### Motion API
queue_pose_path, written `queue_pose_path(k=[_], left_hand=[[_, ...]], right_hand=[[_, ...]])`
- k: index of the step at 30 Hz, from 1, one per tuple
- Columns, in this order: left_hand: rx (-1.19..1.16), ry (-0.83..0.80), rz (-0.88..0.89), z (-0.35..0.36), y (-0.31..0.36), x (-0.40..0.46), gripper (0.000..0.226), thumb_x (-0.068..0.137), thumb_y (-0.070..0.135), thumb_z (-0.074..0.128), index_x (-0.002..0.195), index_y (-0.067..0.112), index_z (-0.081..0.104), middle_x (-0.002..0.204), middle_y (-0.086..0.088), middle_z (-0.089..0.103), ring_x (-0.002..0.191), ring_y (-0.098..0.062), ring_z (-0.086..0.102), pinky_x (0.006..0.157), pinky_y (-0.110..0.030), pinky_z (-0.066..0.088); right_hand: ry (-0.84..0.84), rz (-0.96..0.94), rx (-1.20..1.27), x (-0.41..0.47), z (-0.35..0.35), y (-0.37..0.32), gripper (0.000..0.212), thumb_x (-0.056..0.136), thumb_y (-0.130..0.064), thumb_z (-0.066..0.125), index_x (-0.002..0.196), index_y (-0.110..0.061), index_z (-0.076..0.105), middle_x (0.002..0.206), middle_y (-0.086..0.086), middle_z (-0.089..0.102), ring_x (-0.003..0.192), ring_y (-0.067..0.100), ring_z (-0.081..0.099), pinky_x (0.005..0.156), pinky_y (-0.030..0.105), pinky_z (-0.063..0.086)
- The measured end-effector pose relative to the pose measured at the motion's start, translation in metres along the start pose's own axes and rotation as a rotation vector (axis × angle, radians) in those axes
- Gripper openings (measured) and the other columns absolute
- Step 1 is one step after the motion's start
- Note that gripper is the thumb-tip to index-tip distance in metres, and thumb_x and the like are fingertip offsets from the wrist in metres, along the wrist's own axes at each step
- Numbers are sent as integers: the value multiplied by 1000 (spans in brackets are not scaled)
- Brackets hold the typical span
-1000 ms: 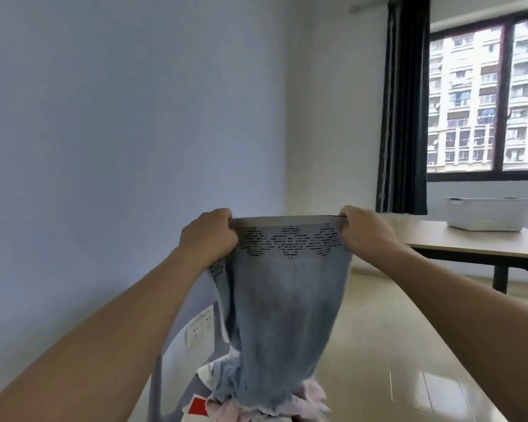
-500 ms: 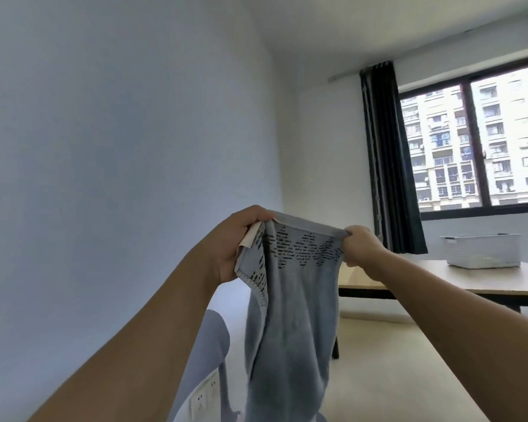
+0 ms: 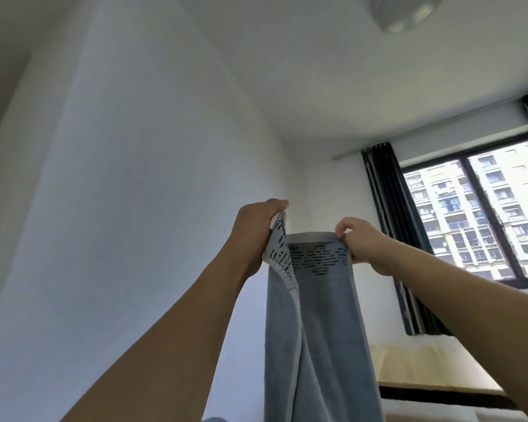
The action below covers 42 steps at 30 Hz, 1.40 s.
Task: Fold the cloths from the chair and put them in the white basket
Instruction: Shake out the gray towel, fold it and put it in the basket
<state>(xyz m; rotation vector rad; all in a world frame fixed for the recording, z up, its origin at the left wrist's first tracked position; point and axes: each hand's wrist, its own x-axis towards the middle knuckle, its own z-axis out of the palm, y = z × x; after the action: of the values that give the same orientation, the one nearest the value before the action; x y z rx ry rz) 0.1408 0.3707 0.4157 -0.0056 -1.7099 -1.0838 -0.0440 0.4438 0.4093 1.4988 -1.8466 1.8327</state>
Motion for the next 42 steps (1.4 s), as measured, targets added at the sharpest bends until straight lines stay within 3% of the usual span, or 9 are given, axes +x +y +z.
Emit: queue_pose_path(k=[5, 9, 14, 20, 24, 28, 33, 38, 42], left_hand=[[356, 27, 120, 0, 40, 26, 26, 92, 19, 49, 67, 15, 51, 67, -4, 49, 66, -21, 45, 63, -32, 40], [526, 70, 259, -1, 59, 38, 13, 74, 27, 53, 68, 26, 63, 79, 9, 64, 91, -20, 58, 98, -48, 43], [617, 242, 353, 2, 76, 40, 8, 88, 24, 56, 91, 29, 63, 95, 14, 66, 95, -12, 57, 97, -37, 32], [645, 408, 398, 8, 96, 34, 11, 89, 24, 52, 86, 30, 60, 92, 15, 63, 97, -13, 56, 82, -31, 20], [660, 229, 321, 2, 113, 24, 14, 82, 28, 58, 79, 28, 71, 83, 17, 64, 85, -4, 52, 92, -31, 27], [672, -51, 115, -9, 130, 9, 24, 70, 32, 73, 83, 13, 76, 88, -4, 73, 85, -22, 66, 90, -39, 50], [571, -126, -13, -21, 140, 0, 21, 79, 23, 66, 91, 7, 74, 96, -10, 74, 94, -29, 68, 94, -45, 51], [1292, 73, 293, -28, 128, 2, 19, 88, 33, 41, 85, 20, 54, 85, 2, 60, 91, -21, 52, 91, -41, 26], [1272, 66, 349, -41, 120, 3, 20, 95, 33, 36, 101, 29, 54, 89, 4, 66, 92, -13, 49, 91, -35, 19]], right_hand=[[-102, -107, 30, 2, -15, -67, 34, 84, 10, 36, 69, -8, 61, 78, 10, 61, 68, 20, 57, 63, 28, 51], [-204, -112, 341, -4, -24, -98, 15, 86, -5, 44, 80, -4, 57, 77, 10, 57, 69, 22, 55, 68, 33, 50], [-312, -181, 273, -6, -32, -112, 57, 88, -56, 51, 101, -2, 65, 94, 16, 65, 91, 28, 61, 86, 36, 50], [-240, -339, 152, -12, -34, -125, 39, 88, -26, 65, 105, 9, 63, 95, 14, 69, 85, 20, 63, 88, 36, 52], [-179, -390, 99, -19, -39, -134, 27, 93, -27, 60, 94, -1, 64, 81, 7, 64, 74, 15, 57, 72, 28, 45], [-167, -414, 56, -26, -42, -141, 33, 94, -28, 57, 97, 5, 63, 87, 9, 67, 79, 15, 60, 80, 30, 46], [-243, -417, 97, -36, -38, -153, 27, 97, -28, 51, 96, -4, 61, 87, 6, 65, 81, 15, 60, 85, 32, 47], [-180, -435, 82, -45, -36, -165, 23, 99, -23, 42, 81, -12, 50, 72, 1, 49, 66, 10, 46, 63, 25, 36], [-184, -403, 75, -42, -42, -160, 24, 100, -28, 45, 92, -8, 55, 83, 6, 57, 75, 15, 53, 69, 26, 40]])
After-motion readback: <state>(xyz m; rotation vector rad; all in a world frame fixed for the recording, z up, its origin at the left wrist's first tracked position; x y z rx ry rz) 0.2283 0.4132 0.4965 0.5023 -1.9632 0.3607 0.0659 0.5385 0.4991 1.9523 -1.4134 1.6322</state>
